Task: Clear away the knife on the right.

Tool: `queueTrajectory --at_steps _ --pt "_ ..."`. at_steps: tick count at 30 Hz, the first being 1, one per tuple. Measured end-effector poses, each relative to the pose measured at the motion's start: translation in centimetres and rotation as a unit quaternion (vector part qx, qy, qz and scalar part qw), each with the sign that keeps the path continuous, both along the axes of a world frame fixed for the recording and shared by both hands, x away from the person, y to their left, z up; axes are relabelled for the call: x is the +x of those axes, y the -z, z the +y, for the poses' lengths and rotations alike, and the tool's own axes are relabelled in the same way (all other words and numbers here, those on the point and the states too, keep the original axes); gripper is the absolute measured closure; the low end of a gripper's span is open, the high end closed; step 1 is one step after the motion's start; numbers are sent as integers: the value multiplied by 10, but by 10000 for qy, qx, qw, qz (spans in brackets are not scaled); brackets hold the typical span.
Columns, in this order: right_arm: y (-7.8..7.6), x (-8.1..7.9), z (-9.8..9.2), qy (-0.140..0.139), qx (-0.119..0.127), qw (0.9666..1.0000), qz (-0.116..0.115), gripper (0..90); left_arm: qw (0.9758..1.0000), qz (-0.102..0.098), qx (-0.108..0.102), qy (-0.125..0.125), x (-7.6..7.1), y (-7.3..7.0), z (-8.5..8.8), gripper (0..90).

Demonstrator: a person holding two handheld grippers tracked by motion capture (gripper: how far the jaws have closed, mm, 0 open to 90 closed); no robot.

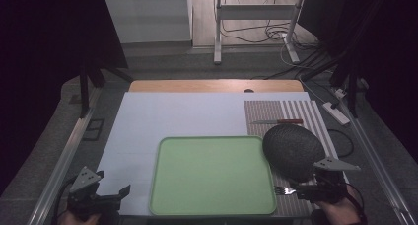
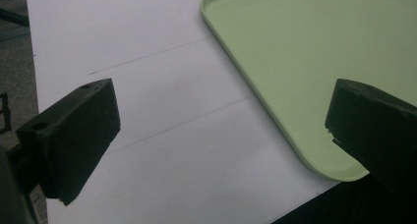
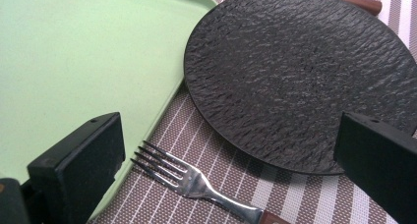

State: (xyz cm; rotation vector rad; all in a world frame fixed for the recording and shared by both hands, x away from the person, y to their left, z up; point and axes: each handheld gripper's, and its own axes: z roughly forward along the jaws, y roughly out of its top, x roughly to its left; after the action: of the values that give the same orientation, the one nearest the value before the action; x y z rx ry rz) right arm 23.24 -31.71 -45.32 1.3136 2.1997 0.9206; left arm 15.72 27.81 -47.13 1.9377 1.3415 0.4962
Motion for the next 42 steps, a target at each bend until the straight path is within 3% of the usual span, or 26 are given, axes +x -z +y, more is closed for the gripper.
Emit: queueTrajectory --at_steps 7,14,20,33,39,42 --pt "-1 0 -3 -21 180 9998 31 0 10000 16 18 18 0 0 0 13" --pt "1 1 0 -122 55 9999 95 0 10000 24 -20 11 0 0 0 14" --pt "0 2 -5 -163 309 9992 167 5 9999 20 -7 111 0 0 0 16" --pt "-1 4 -9 -181 343 9991 187 4 9999 35 -34 111 1 0 0 17" --pt "-4 9 -9 -299 265 9992 33 4 9999 39 -38 107 0 0 0 17" --pt "-4 11 -9 -280 233 9993 122 3 9999 31 -11 132 0 0 0 17"
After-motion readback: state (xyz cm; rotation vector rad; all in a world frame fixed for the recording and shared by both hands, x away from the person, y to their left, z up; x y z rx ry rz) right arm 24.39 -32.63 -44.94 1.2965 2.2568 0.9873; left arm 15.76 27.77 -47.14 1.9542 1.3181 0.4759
